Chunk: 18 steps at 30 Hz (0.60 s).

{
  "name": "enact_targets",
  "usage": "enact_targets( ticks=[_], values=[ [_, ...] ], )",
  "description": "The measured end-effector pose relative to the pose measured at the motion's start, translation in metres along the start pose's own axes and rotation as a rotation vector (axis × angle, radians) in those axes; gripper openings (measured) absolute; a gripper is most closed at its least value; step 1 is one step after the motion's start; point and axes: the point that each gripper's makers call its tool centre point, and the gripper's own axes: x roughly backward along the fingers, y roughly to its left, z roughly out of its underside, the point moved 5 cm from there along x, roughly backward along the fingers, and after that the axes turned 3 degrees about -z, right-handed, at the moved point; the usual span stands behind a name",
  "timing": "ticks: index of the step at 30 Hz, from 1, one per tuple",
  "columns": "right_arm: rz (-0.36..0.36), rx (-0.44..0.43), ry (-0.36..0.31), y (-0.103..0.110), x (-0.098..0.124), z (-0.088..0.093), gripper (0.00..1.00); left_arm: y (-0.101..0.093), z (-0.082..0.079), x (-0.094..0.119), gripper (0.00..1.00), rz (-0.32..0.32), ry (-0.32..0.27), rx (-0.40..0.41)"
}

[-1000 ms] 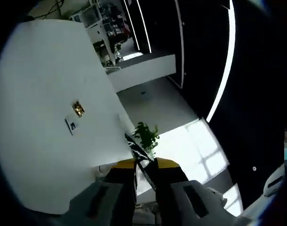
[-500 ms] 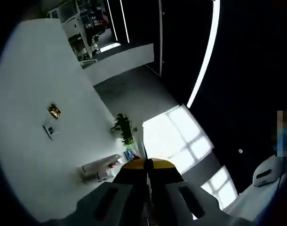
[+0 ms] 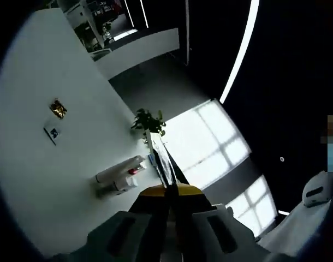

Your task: Arrange the skincare products in the storage area until every visible bottle or jar stands upright without overlapping.

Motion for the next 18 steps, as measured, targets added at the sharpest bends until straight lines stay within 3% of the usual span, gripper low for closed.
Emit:
enact_targets(
  ticks=[2, 4, 7, 10, 12, 13, 15, 18],
  values=[
    [0.006, 0.009, -0.004, -0.003, -0.001, -0.001, 0.02, 0.005, 0.007, -0.003, 0.05, -0.054, -0.011, -0.011],
    [0.006, -0.011, -0.004, -0.01, -0.004, -0.004, 0.02, 0.014, 0.011, -0.005, 0.12, -0.076, 0.014, -0.003],
    [0.009, -0.038, -0.004, -0.017, -0.011, -0.006, 0.02, 0.021, 0.012, -0.007, 0.15, -0.102, 0.005, 0.037],
    [0.028, -0.047, 0.014, -0.024, -0.016, -0.003, 0.02, 0.035, 0.005, -0.005, 0.06, -0.136, -0.033, 0.069],
    [0.088, -0.054, 0.071, -0.034, -0.015, 0.005, 0.02, 0.042, 0.0, -0.006, 0.0, -0.14, -0.057, 0.136],
    [0.099, -0.03, 0.092, -0.039, -0.017, 0.008, 0.02, 0.048, 0.004, -0.005, 0.0, -0.151, 0.0, 0.128],
    [0.172, 0.007, 0.168, -0.049, -0.016, 0.018, 0.03, 0.064, 0.012, -0.005, 0.0, -0.242, 0.094, 0.0],
    [0.203, 0.015, 0.231, -0.062, -0.016, 0.025, 0.04, 0.07, 0.02, -0.011, 0.0, -0.27, 0.152, -0.03]
  ],
)
